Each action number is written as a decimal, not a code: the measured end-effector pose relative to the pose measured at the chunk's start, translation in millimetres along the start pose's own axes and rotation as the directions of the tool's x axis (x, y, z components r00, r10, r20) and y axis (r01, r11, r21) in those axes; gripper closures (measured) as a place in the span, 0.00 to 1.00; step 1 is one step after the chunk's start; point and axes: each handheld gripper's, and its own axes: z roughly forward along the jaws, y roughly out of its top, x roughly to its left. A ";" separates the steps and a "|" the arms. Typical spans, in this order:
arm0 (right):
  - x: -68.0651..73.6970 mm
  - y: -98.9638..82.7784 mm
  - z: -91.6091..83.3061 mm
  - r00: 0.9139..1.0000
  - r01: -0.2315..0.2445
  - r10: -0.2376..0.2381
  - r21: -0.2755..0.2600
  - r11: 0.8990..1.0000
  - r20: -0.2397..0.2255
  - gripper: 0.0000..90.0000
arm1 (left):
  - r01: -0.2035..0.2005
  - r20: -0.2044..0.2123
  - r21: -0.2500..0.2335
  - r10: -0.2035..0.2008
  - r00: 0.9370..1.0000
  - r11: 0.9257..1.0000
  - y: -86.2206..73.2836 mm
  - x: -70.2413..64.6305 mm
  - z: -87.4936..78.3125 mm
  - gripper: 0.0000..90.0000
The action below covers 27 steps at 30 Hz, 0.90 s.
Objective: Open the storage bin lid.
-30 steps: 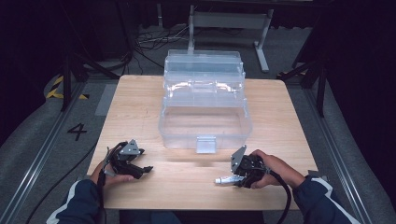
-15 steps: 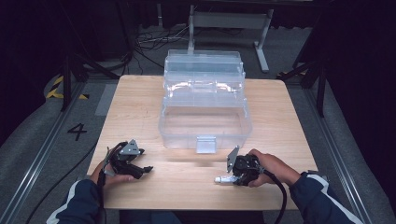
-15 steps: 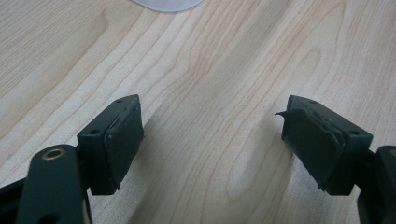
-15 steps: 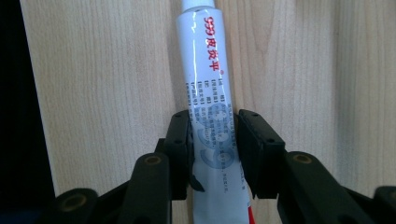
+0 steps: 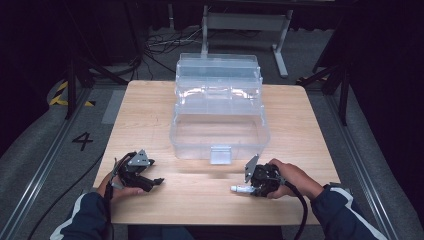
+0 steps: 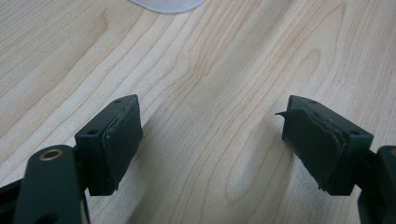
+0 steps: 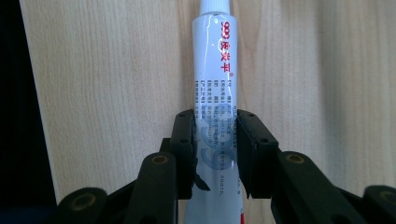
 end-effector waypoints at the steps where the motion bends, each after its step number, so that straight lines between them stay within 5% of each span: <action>1: -0.4 -1.0 -1.5 1.000 -0.004 0.004 -0.007 1.000 -0.001 0.78 | 0.000 0.000 -0.001 0.000 1.000 1.000 0.0 0.0 0.2 0.22; 11: -5.4 -8.7 -15.6 1.000 -0.016 0.017 -0.028 0.999 0.020 0.78 | -0.002 0.005 -0.023 0.002 1.000 1.000 -2.3 1.0 1.7 0.20; 27: -1.7 -1.4 0.6 1.000 0.001 -0.001 0.033 0.999 0.007 0.78 | -0.002 0.003 -0.031 0.003 1.000 1.000 -2.9 1.0 1.9 0.19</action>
